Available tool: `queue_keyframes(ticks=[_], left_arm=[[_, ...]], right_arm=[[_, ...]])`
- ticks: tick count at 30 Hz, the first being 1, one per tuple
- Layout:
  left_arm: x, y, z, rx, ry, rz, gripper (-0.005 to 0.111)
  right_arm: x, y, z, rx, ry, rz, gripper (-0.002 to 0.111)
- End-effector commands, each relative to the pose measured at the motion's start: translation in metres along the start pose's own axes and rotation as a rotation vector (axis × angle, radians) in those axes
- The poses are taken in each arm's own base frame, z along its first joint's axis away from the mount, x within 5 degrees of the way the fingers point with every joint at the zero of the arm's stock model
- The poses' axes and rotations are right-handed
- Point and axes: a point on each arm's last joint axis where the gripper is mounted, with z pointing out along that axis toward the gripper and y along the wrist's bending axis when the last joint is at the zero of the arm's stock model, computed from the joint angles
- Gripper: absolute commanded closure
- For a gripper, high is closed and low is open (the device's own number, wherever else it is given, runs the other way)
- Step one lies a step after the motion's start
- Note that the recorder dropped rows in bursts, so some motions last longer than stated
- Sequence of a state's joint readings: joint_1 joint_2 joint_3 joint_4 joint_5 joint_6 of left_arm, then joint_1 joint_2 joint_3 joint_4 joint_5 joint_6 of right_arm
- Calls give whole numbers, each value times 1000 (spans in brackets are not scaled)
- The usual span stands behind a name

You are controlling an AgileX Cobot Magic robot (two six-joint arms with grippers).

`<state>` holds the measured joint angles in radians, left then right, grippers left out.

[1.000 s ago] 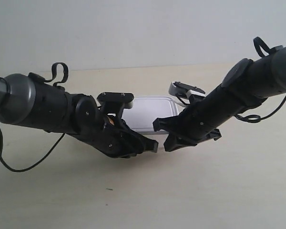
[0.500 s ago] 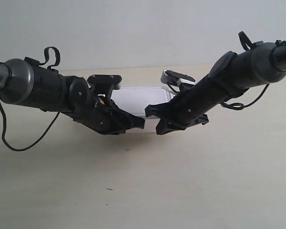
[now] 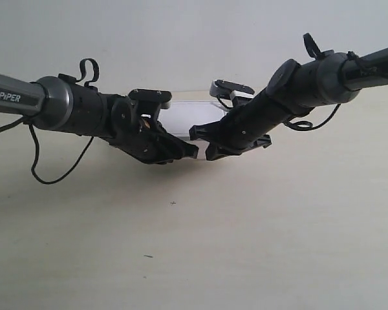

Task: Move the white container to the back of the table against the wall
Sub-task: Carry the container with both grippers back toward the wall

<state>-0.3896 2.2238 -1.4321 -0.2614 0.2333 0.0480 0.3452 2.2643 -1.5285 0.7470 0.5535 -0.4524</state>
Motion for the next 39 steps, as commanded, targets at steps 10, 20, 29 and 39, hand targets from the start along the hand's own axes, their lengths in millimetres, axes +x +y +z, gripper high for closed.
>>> queue_keyframes(ticks=[10, 20, 29, 39], left_arm=[[-24, 31, 11, -37, -54, -28, 107], [-43, 38, 25, -41, -79, 18, 107], [-54, 46, 33, -56, -87, 60, 107], [-56, 61, 39, -82, -108, 62, 107]], right_arm=[[-33, -9, 18, 7, -78, 8, 108], [-55, -17, 29, 30, -129, 4, 108], [-65, -18, 36, 36, -161, -4, 108], [-80, -35, 33, 47, -223, 34, 108]])
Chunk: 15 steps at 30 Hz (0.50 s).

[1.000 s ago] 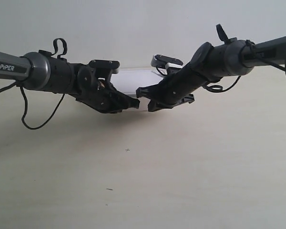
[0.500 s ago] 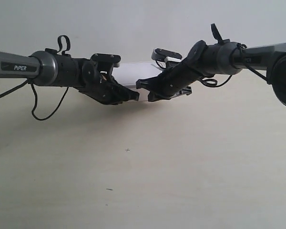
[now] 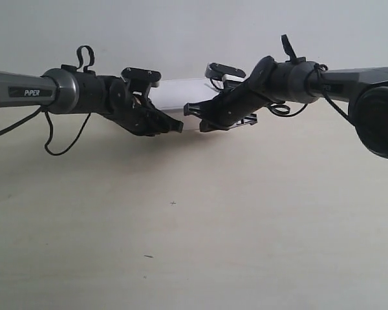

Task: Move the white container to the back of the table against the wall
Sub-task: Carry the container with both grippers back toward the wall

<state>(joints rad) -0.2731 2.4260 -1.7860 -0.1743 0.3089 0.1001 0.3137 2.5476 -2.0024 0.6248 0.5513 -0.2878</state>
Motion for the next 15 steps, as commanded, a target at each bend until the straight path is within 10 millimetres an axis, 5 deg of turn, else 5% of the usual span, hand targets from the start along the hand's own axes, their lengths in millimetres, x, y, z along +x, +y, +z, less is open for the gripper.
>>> queue_keyframes(ticks=[1, 9, 15], left_arm=[[-2, 7, 3, -14, -27, 11, 107], [-3, 8, 13, -15, -44, 29, 107], [-22, 6, 11, -11, -97, 32, 107]], right_arm=[[-15, -11, -8, 19, -65, 14, 108], [-15, -16, -5, 24, -74, 24, 108], [-17, -17, -5, 29, -102, 29, 108]])
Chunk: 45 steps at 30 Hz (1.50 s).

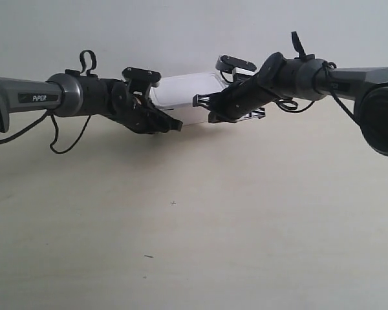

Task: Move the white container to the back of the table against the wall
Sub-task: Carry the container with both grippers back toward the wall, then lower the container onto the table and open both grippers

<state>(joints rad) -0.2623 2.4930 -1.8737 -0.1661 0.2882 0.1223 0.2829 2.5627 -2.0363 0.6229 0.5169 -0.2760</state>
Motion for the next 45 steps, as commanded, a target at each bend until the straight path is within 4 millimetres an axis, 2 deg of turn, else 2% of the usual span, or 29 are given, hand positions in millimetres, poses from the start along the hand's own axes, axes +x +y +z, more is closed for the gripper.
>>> queue_keyframes(ticks=[1, 14, 23, 29, 34, 41, 45], left_arm=[[-19, 0, -6, 0, -65, 9, 107], [-34, 7, -1, -11, -138, 3, 107], [-33, 8, 2, -13, -134, 13, 107], [-33, 13, 2, -19, -131, 18, 107], [-28, 17, 2, -18, -77, 19, 107], [-29, 28, -13, -14, 34, 27, 107], [-44, 25, -37, -1, 44, 38, 107]], right_arm=[[-5, -1, -1, 8, -44, 2, 108], [-9, -6, 3, 32, -124, 18, 108], [-15, -7, 11, 18, -169, 44, 108], [-27, 1, 4, -10, -184, 26, 108], [-24, 1, 4, -14, -136, 1, 108], [-12, -4, 1, -13, 22, -7, 108], [-8, -3, -9, -11, 131, -24, 108]])
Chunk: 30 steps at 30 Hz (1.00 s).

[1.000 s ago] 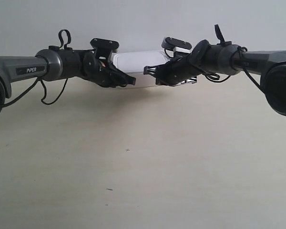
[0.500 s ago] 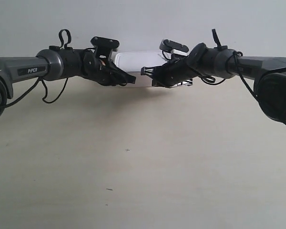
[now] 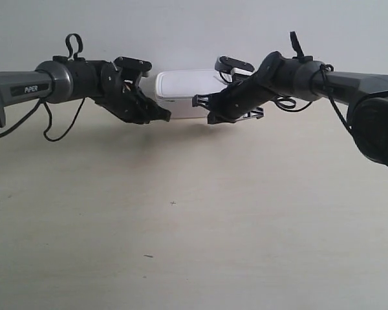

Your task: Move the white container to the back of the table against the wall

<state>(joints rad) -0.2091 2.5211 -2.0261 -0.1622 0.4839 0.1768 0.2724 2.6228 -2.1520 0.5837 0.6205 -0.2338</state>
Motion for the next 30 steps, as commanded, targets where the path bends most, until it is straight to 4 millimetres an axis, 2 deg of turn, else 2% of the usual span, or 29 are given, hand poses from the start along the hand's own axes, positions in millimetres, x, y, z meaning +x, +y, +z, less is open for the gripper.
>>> queue_keyframes(ticks=[1, 6, 10, 12, 14, 17, 20, 25, 30], left_arm=[[-25, -1, -38, 8, -29, 10, 107], [-37, -6, -75, 21, -82, 7, 107], [-28, -5, -105, 4, -105, 2, 107], [-19, -3, -125, -12, -139, 13, 107], [-12, -4, -150, -30, -197, 12, 107], [13, -7, -184, -42, -235, -12, 107], [38, -10, -223, -52, -284, -38, 107], [89, -17, -295, -59, -394, -86, 107], [153, -24, -352, -44, -484, -121, 107]], right_arm=[[-2, 1, -19, 7, 109, -35, 108], [-4, 11, -45, -22, 197, -39, 108], [-5, 20, -74, -19, 179, -70, 108], [0, 23, -92, -7, 165, -88, 108], [14, 23, -107, 6, 164, -95, 108], [35, 27, -146, 44, 110, -121, 108], [68, 29, -189, 95, 33, -117, 108], [136, 41, -272, 90, -118, -56, 108], [201, 58, -350, 3, -293, -62, 108]])
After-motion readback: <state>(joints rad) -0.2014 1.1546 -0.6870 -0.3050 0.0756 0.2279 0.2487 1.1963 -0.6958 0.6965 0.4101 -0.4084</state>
